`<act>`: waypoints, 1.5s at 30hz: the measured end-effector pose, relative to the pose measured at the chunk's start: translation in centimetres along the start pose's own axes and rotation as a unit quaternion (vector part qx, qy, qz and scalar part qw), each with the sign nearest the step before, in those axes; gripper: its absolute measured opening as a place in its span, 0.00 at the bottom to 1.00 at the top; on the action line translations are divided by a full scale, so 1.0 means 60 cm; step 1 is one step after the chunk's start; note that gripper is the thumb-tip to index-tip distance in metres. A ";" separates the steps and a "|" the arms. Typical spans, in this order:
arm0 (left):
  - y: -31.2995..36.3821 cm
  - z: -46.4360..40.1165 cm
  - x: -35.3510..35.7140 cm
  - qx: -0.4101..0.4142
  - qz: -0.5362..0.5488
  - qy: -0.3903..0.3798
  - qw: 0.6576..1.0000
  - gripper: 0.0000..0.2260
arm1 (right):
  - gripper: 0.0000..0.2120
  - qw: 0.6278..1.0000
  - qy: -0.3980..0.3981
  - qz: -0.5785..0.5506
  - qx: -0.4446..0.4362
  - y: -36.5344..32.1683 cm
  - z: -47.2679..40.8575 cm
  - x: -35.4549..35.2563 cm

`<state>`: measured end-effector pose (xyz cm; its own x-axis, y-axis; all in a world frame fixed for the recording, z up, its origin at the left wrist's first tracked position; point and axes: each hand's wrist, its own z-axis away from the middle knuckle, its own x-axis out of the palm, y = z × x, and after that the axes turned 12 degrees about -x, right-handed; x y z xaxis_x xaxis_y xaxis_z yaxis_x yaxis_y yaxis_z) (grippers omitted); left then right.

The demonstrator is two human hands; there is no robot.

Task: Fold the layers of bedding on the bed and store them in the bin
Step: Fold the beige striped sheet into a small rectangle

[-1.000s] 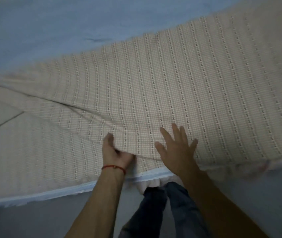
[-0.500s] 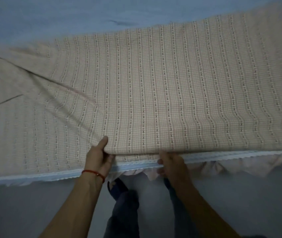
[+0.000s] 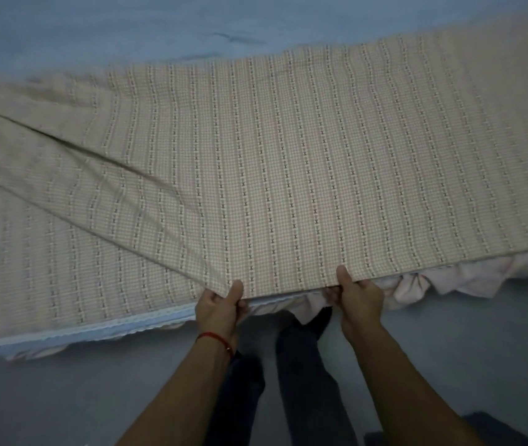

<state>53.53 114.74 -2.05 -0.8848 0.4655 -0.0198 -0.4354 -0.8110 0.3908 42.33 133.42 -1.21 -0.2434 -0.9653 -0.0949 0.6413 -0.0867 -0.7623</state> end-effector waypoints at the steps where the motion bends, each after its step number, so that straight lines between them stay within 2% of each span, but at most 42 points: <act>1: -0.001 -0.007 0.005 -0.009 -0.012 0.012 1.000 0.06 | 0.10 1.000 -0.001 0.027 -0.001 0.002 -0.008 0.001; 3: 0.002 -0.028 0.009 -0.014 -0.030 0.034 0.999 0.09 | 0.14 0.991 0.026 0.121 -0.056 0.009 -0.014 0.009; 4: 0.004 -0.033 0.010 -0.012 -0.030 0.044 0.998 0.10 | 0.20 0.974 0.062 0.190 -0.110 0.011 -0.010 0.016; 6: 0.007 -0.036 0.005 -0.004 -0.070 0.075 0.995 0.10 | 0.33 0.913 0.137 0.299 -0.243 0.009 0.013 0.039; 7: 0.016 -0.035 -0.004 -0.006 -0.095 0.090 0.991 0.11 | 0.35 0.875 0.141 0.339 -0.315 0.006 0.032 0.063; 8: 0.024 -0.034 -0.010 -0.011 -0.109 0.103 0.989 0.12 | 0.35 0.840 0.111 0.377 -0.374 0.005 0.047 0.087; 10: 0.065 -0.046 -0.040 -0.028 -0.046 0.100 0.994 0.11 | 0.30 0.791 -0.042 0.413 -0.449 0.005 0.070 0.157; 12: 0.132 -0.071 -0.074 -0.058 0.083 0.064 0.993 0.11 | 0.27 0.741 -0.212 0.421 -0.477 0.012 0.078 0.227; 14: 0.207 -0.093 -0.119 -0.042 0.141 0.050 0.988 0.06 | 0.31 0.687 -0.320 0.447 -0.475 0.022 0.087 0.293; 15: 0.240 -0.100 -0.148 -0.017 0.114 0.063 0.991 0.02 | 0.35 0.668 -0.351 0.462 -0.466 0.029 0.095 0.327; 16: 0.266 -0.105 -0.175 0.018 0.049 0.082 0.995 0.04 | 0.39 0.652 -0.367 0.489 -0.448 0.037 0.100 0.354; 17: 0.281 -0.104 -0.195 0.063 -0.067 0.105 0.990 0.06 | 0.42 0.636 -0.372 0.527 -0.424 0.046 0.101 0.372; 19: 0.288 -0.102 -0.225 0.138 -0.295 0.121 0.938 0.07 | 0.47 0.583 -0.367 0.618 -0.378 0.067 0.096 0.396; 21: 0.290 -0.108 -0.242 0.173 -0.401 0.139 0.889 0.08 | 0.49 0.542 -0.356 0.674 -0.355 0.081 0.086 0.407; 22: 0.299 -0.120 -0.253 0.190 -0.450 0.194 0.851 0.12 | 0.49 0.532 -0.355 0.687 -0.347 0.085 0.082 0.412; 23: 0.316 -0.132 -0.270 0.187 -0.511 0.255 0.799 0.20 | 0.48 0.526 -0.356 0.695 -0.338 0.089 0.079 0.418; 24: 0.338 -0.145 -0.293 0.168 -0.548 0.289 0.767 0.31 | 0.47 0.521 -0.355 0.703 -0.328 0.091 0.077 0.425; 26: 0.382 -0.170 -0.336 0.100 -0.578 0.265 0.765 0.49 | 0.46 0.509 -0.350 0.722 -0.312 0.093 0.073 0.435; 28: 0.405 -0.190 -0.360 0.047 -0.617 0.201 0.760 0.55 | 0.46 0.498 -0.352 0.736 -0.295 0.094 0.063 0.438; 32: 0.431 -0.212 -0.358 0.009 -0.649 0.138 0.748 0.58 | 0.50 0.472 -0.339 0.761 -0.287 0.106 0.061 0.456; 37: 0.439 -0.216 -0.343 -0.013 -0.659 0.129 0.741 0.57 | 0.40 0.459 -0.310 0.780 -0.293 0.116 0.065 0.463; 41: 0.439 -0.217 -0.340 -0.022 -0.668 0.120 0.734 0.56 | 0.46 0.445 -0.306 0.791 -0.287 0.119 0.065 0.460; 45: 0.450 -0.224 -0.355 -0.026 -0.677 0.086 0.730 0.57 | 0.47 0.435 -0.298 0.799 -0.289 0.125 0.059 0.458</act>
<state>58.41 78.16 -3.44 0.3576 0.8052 -0.4729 -0.9322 0.3380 -0.1293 43.01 105.35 -7.25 0.5201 0.4138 -0.7471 -0.6868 0.7227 -0.0779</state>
